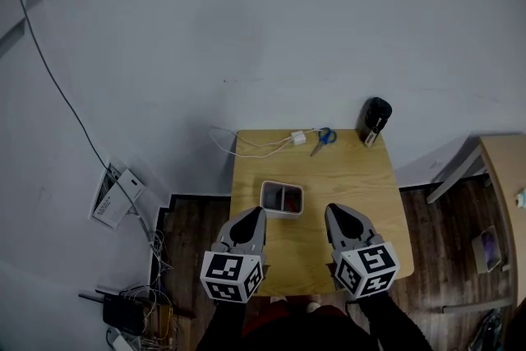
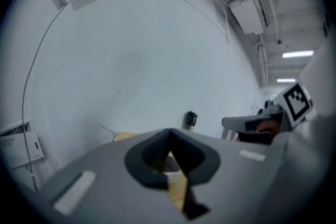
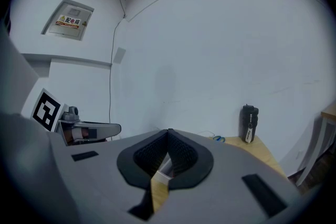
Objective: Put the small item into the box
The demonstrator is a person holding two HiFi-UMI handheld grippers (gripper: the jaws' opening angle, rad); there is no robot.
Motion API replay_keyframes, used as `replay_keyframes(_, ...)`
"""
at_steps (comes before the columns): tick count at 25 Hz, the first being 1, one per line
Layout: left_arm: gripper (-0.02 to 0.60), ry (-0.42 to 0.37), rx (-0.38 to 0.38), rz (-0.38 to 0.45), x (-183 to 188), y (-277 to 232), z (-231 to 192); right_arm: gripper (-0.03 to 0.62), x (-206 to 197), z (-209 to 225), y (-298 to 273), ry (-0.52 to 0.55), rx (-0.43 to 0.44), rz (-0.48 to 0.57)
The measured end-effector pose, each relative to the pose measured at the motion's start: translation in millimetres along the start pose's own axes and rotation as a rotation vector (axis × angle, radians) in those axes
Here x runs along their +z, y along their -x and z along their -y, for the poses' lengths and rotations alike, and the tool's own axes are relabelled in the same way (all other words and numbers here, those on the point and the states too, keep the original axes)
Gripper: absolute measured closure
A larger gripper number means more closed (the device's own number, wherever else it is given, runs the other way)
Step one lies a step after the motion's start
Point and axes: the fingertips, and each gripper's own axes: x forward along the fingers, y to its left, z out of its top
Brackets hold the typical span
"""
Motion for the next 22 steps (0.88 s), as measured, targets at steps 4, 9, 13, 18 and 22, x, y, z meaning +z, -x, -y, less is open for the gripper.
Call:
replay_keyframes(4, 0.578, -0.002, 0.021, 0.015, 2, 8, 6, 0.586, 6, 3, 7, -0.003, 0.018, 0.023)
replay_keyframes(9, 0.578, -0.003, 0.055, 0.025, 3, 18, 18, 0.586, 11, 10, 22, 0.006, 0.042, 0.043)
replay_keyframes(13, 0.578, -0.01, 0.076, 0.032, 3, 24, 32, 0.586, 13, 19, 36, 0.006, 0.053, 0.053)
replay_keyframes(18, 0.578, -0.027, 0.107, 0.038, 2, 32, 50, 0.586, 15, 27, 53, 0.017, 0.077, 0.069)
replay_keyframes(22, 0.578, -0.038, 0.131, 0.038, -1, 42, 65, 0.586, 13, 26, 68, 0.041, 0.108, 0.078)
